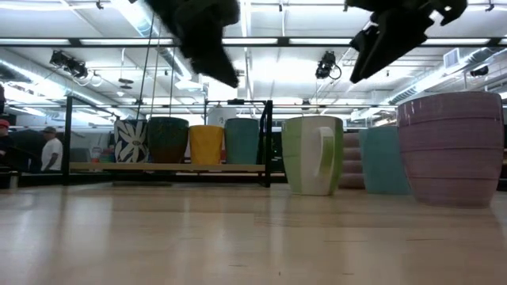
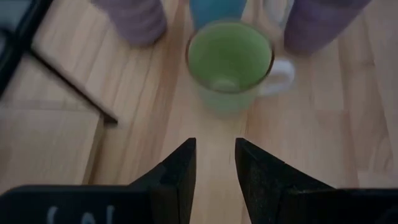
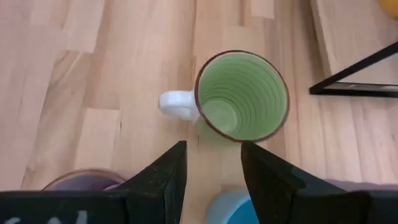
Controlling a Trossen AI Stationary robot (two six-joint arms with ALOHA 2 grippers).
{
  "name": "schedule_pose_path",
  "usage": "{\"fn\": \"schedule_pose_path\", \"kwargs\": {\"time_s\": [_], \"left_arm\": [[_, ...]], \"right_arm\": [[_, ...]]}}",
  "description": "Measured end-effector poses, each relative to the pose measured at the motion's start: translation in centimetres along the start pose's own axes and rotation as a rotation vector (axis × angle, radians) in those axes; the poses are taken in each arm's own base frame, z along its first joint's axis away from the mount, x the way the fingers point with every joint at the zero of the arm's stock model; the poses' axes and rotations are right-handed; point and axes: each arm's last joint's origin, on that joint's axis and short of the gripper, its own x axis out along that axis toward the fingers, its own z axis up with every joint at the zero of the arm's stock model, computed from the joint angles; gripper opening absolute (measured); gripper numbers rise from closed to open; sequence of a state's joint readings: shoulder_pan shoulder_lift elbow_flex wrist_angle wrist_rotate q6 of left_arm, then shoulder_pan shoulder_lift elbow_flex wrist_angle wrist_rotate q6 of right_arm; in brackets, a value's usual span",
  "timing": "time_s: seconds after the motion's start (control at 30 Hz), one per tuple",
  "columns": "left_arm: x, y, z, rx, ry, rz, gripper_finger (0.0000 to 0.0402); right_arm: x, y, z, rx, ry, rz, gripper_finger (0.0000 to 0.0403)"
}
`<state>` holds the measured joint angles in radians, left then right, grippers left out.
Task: Place coffee mugs
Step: Put the green mug on the shelf
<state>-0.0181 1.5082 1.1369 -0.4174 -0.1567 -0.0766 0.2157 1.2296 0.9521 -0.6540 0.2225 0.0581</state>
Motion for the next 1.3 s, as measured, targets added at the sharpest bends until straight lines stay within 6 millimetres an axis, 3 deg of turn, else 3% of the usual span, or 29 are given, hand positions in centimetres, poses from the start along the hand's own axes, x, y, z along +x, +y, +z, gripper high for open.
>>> {"fn": "schedule_pose_path", "kwargs": {"time_s": [0.43,0.77,0.87,1.07,1.3], "left_arm": [[3.5,-1.1,3.4,0.123,0.047,-0.007,0.0120],[6.1,-3.0,5.8,0.271,-0.006,-0.134,0.0182],[6.7,-3.6,5.6,0.334,-0.018,-0.137,0.0187],[7.6,-4.1,5.9,0.324,-0.068,-0.135,0.0187],[9.5,-4.3,4.9,0.307,-0.016,-0.135,0.0187]], "right_arm": [[-2.3,-1.0,-3.3,0.102,-0.199,-0.084,0.0158],[-3.0,-1.2,-4.3,0.118,-0.232,-0.085,0.0158],[-3.2,-1.3,-4.2,0.108,-0.251,-0.101,0.0158],[-3.8,-1.4,-4.1,0.100,-0.295,-0.104,0.0158],[-5.0,-1.6,-3.7,0.112,-0.347,-0.091,0.0158]]}}
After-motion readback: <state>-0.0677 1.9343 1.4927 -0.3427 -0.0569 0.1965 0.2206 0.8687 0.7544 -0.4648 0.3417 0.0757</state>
